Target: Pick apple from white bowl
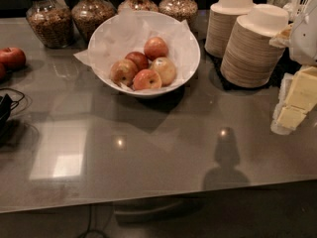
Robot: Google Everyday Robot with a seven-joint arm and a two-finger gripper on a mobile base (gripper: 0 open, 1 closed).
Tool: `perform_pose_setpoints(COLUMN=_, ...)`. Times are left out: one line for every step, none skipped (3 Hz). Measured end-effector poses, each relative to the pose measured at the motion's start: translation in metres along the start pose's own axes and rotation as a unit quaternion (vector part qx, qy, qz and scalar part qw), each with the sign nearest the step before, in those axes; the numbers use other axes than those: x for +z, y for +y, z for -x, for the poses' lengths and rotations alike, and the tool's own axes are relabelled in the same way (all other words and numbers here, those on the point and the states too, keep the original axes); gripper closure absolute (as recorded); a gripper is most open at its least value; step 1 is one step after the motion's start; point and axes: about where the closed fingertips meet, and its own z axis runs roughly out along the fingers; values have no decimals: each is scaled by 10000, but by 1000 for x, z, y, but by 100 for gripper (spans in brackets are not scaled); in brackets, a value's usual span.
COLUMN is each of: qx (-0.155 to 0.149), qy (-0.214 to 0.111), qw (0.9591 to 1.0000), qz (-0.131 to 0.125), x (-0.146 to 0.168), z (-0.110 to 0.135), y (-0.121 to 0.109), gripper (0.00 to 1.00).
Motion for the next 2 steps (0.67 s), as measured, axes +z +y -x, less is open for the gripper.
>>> perform_pose_setpoints(qx=0, qy=-1, qw=10000, qz=0, x=0, z=0, y=0, gripper=0)
perform_pose_setpoints(qx=-82, qy=-268, qw=9996, qz=-8, x=4, z=10, y=-5, gripper=0)
